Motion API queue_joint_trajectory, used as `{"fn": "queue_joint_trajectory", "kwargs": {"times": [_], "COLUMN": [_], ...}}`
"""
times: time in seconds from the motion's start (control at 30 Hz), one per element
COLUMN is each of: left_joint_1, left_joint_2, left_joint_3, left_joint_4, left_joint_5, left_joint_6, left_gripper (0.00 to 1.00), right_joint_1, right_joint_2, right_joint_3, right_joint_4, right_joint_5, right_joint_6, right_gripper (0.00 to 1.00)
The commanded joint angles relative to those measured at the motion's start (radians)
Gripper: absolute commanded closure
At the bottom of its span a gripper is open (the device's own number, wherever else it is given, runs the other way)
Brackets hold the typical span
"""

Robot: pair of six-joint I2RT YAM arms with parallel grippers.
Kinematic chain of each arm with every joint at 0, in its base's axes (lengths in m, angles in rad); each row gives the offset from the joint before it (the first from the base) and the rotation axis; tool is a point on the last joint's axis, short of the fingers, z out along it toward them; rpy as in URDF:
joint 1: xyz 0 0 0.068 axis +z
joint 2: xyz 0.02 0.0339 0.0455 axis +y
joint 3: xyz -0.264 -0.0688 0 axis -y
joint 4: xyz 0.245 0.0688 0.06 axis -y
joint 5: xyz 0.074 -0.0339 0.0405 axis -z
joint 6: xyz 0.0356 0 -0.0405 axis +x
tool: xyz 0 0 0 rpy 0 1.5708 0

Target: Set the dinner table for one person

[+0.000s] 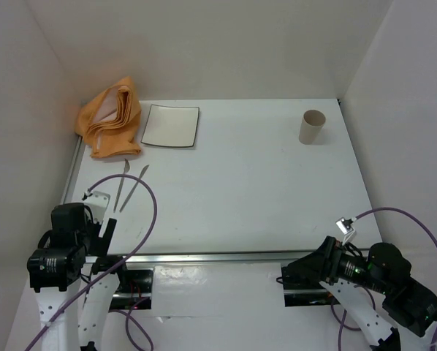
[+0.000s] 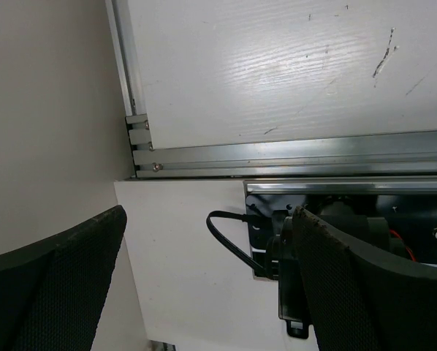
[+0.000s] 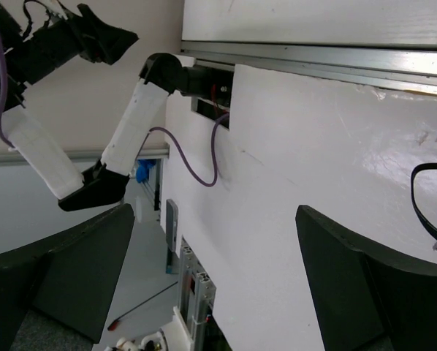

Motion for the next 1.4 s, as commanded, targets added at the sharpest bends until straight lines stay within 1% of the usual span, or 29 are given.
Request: {"fn": "queue_joint_trajectory", "kwargs": {"times": [0.0, 0.13, 0.2, 0.23, 0.27, 0.33, 0.37, 0.4, 0.43, 0.47, 0.5, 0.53, 0.57, 0.6, 0.63, 0.7, 0.73, 0.77, 0.8, 0.87, 0.9, 0.93, 0.97, 1.03, 1.1, 1.13, 1.2, 1.23, 1.37], "left_joint_1": [0.006, 0.006, 0.006, 0.006, 0.006, 0.006, 0.034, 0.061, 0.083, 0.094, 0.094, 0.094, 0.094, 0.094, 0.085, 0.054, 0.040, 0.030, 0.008, -0.015, -0.024, -0.038, -0.038, -0.062, -0.084, -0.107, -0.128, -0.139, -0.176], "left_joint_2": [-0.014, -0.042, -0.052, 0.004, 0.044, 0.136, 0.240, 0.297, 0.359, 0.423, 0.566, 0.645, 0.723, 0.802, 0.944, 1.055, 1.100, 1.178, 1.216, 1.293, 1.354, 1.379, 1.399, 1.456, 1.512, 1.546, 1.649, 1.680, 1.780], "left_joint_3": [0.003, 0.003, 0.056, 0.102, 0.224, 0.372, 0.443, 0.572, 0.634, 0.690, 0.807, 0.869, 0.930, 1.054, 1.105, 1.187, 1.187, 1.198, 1.198, 1.226, 1.236, 1.236, 1.214, 1.183, 1.193, 1.212, 1.285, 1.302, 1.302], "left_joint_4": [0.000, 0.000, 0.013, 0.013, 0.001, 0.013, 0.033, 0.079, 0.101, 0.117, 0.128, 0.128, 0.147, 0.157, 0.191, 0.249, 0.288, 0.378, 0.429, 0.507, 0.545, 0.638, 0.691, 0.830, 0.881, 0.903, 0.966, 0.996, 1.196], "left_joint_5": [-0.007, -0.007, -0.007, 0.033, 0.078, 0.183, 0.282, 0.330, 0.375, 0.460, 0.503, 0.530, 0.506, 0.474, 0.431, 0.421, 0.421, 0.432, 0.411, 0.378, 0.369, 0.339, 0.328, 0.277, 0.227, 0.135, 0.038, -0.046, -0.197], "left_joint_6": [-0.003, -0.006, -0.043, -0.074, -0.110, -0.143, -0.150, -0.141, -0.141, -0.141, -0.122, -0.106, -0.106, -0.153, -0.170, -0.204, -0.215, -0.230, -0.267, -0.278, -0.269, -0.269, -0.256, -0.232, -0.197, -0.169, -0.137, -0.117, 0.021], "left_gripper": [0.00, 0.00, 0.00, 0.00, 0.00, 0.00, 0.00, 0.00, 0.00, 0.00, 0.00, 0.00, 0.00, 0.00, 0.00, 0.00, 0.00, 0.00, 0.00, 0.00, 0.00, 0.00, 0.00, 0.00, 0.00, 0.00, 0.00, 0.00, 0.00], "right_joint_1": [0.010, 0.010, 0.010, 0.010, 0.010, 0.010, 0.010, 0.010, 0.019, 0.019, 0.019, 0.019, 0.019, 0.019, 0.019, 0.019, 0.019, 0.019, 0.019, 0.019, 0.019, 0.019, 0.019, 0.019, 0.019, 0.019, 0.019, 0.019, 0.019], "right_joint_2": [-0.044, -0.044, -0.044, -0.044, -0.034, -0.005, 0.014, 0.061, 0.089, 0.120, 0.185, 0.221, 0.258, 0.334, 0.373, 0.492, 0.532, 0.572, 0.648, 0.712, 0.739, 0.784, 0.804, 0.857, 0.894, 0.916, 0.983, 1.009, 1.175], "right_joint_3": [-0.023, -0.023, -0.035, -0.035, -0.035, -0.013, 0.002, 0.037, 0.056, 0.075, 0.112, 0.134, 0.154, 0.174, 0.212, 0.266, 0.284, 0.303, 0.318, 0.344, 0.356, 0.356, 0.341, 0.317, 0.280, 0.280, 0.280, 0.280, 0.267], "right_joint_4": [-0.006, -0.006, -0.006, -0.006, -0.006, -0.006, -0.006, -0.006, -0.006, -0.006, -0.006, -0.006, -0.006, 0.005, 0.025, 0.078, 0.098, 0.118, 0.136, 0.207, 0.241, 0.279, 0.357, 0.437, 0.537, 0.566, 0.653, 0.679, 0.808], "right_joint_5": [0.016, 0.048, 0.062, 0.072, 0.072, 0.099, 0.114, 0.131, 0.153, 0.195, 0.219, 0.245, 0.300, 0.329, 0.379, 0.420, 0.435, 0.466, 0.480, 0.504, 0.513, 0.513, 0.513, 0.527, 0.536, 0.536, 0.503, 0.472, 0.388], "right_joint_6": [-0.010, -0.030, -0.030, -0.030, -0.021, -0.031, -0.051, -0.060, -0.060, -0.074, -0.089, -0.100, -0.128, -0.143, -0.158, -0.210, -0.230, -0.252, -0.283, -0.309, -0.324, -0.352, -0.362, -0.390, -0.402, -0.416, -0.444, -0.468, -0.531], "right_gripper": [0.00, 0.00, 0.00, 0.00, 0.00, 0.00, 0.00, 0.00, 0.00, 0.00, 0.00, 0.00, 0.00, 0.00, 0.00, 0.00, 0.00, 0.00, 0.00, 0.00, 0.00, 0.00, 0.00, 0.00, 0.00, 0.00, 0.00, 0.00, 0.00]}}
